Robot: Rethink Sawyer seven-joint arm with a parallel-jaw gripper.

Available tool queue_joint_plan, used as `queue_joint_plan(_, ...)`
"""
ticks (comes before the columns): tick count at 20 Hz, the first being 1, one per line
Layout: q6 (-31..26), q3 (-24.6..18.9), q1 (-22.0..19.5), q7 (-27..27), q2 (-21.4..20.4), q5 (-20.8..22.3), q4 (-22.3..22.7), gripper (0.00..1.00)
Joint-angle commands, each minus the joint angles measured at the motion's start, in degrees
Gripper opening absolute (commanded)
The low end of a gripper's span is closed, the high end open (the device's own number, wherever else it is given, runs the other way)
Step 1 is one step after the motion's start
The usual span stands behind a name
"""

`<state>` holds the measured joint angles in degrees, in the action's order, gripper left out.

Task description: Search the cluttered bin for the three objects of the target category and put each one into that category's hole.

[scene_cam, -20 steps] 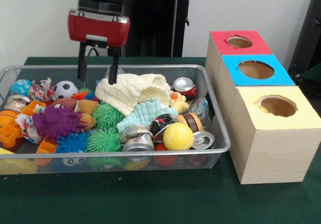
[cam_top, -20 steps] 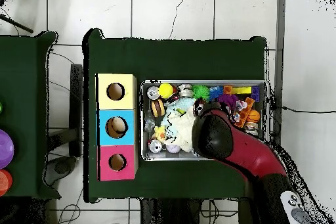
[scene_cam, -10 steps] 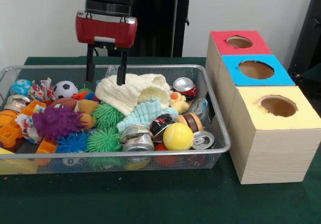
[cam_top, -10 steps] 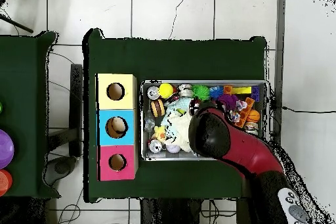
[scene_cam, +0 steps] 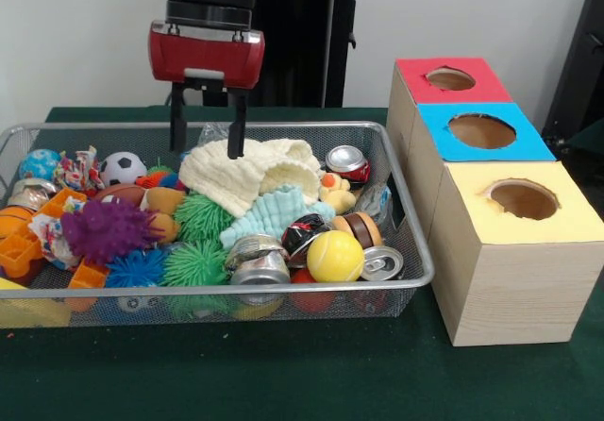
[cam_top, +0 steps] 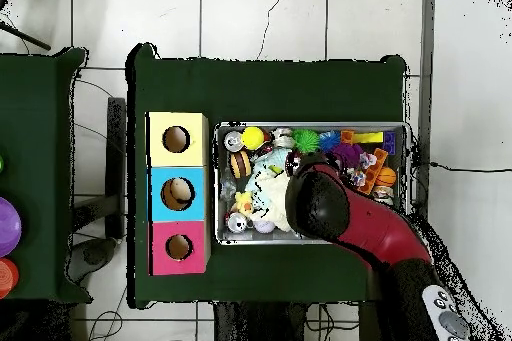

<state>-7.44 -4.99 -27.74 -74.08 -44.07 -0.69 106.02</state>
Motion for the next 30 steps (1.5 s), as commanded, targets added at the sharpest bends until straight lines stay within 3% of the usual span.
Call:
queue_joint_plan(1, -7.74, -4.4, -0.89, -3.93, -0.38, 3.12, 2.57, 1.0)
queue_joint_plan(30, -7.03, -7.26, -5.37, -2.67, -0.69, 6.02, 3.55, 1.0)
